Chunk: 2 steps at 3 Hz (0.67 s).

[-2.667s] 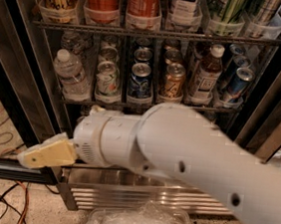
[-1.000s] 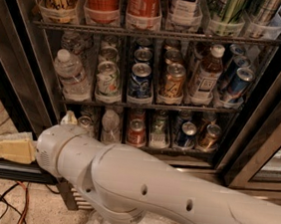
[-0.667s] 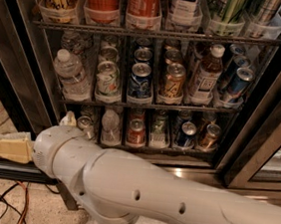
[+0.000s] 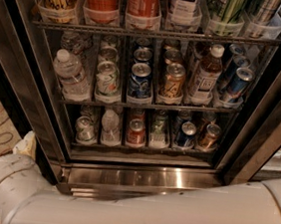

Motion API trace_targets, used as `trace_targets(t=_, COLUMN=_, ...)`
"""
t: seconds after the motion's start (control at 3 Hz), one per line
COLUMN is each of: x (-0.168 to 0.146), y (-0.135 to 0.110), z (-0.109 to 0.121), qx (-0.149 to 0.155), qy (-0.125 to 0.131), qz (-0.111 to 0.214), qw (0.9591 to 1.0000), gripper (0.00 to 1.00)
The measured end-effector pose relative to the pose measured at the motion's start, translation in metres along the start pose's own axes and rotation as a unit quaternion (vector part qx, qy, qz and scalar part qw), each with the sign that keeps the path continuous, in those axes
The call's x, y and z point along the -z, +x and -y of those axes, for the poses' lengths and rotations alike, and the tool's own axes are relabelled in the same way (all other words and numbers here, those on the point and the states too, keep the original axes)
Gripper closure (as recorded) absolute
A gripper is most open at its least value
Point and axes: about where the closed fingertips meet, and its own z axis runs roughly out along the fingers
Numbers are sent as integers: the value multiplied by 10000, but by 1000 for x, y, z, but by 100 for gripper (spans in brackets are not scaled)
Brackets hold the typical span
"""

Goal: Pick water bottle from middle shelf of fridge

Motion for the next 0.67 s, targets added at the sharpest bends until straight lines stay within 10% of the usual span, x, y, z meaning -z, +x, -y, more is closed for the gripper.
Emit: trace_targets(t=0.67, x=-5, y=27, z=23, qx=87, qy=1249, qz=-34, qw=9921, gripper=0)
